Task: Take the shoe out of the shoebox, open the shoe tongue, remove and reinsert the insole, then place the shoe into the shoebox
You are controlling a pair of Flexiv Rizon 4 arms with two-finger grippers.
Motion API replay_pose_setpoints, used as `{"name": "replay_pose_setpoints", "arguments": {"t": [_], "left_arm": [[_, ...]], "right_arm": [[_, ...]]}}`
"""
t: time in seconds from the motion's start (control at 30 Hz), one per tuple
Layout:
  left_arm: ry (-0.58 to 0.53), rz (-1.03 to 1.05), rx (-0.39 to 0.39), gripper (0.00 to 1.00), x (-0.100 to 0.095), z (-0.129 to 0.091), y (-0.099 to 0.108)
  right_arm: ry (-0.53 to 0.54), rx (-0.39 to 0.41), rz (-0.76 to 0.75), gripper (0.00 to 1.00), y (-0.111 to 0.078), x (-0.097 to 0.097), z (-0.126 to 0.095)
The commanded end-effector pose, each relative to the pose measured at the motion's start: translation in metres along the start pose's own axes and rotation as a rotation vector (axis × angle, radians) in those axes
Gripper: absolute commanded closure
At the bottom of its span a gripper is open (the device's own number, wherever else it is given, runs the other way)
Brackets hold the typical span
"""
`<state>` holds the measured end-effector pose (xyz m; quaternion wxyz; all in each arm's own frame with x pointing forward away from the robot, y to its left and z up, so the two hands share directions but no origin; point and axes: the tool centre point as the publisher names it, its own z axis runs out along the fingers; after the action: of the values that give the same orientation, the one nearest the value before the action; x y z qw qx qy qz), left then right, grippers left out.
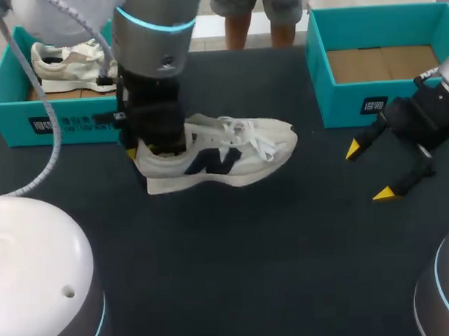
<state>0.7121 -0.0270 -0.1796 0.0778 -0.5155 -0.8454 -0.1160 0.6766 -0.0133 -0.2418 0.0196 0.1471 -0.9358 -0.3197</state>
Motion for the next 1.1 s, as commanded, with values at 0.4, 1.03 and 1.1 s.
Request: {"name": "replay_pose_setpoints", "arguments": {"t": [0.4, 1.03, 1.1], "left_arm": [[0.024, 0.033, 0.022, 1.00, -0.074, 0.023, -0.074], [0.024, 0.033, 0.022, 1.00, -0.074, 0.023, -0.074], [0.024, 0.033, 0.022, 1.00, -0.074, 0.023, -0.074]], "right_arm": [[0.000, 0.002, 0.001, 0.00, 0.000, 0.000, 0.001], [0.000, 0.002, 0.001, 0.00, 0.000, 0.000, 0.001], [0.000, 0.002, 0.001, 0.00, 0.000, 0.000, 0.001]]}}
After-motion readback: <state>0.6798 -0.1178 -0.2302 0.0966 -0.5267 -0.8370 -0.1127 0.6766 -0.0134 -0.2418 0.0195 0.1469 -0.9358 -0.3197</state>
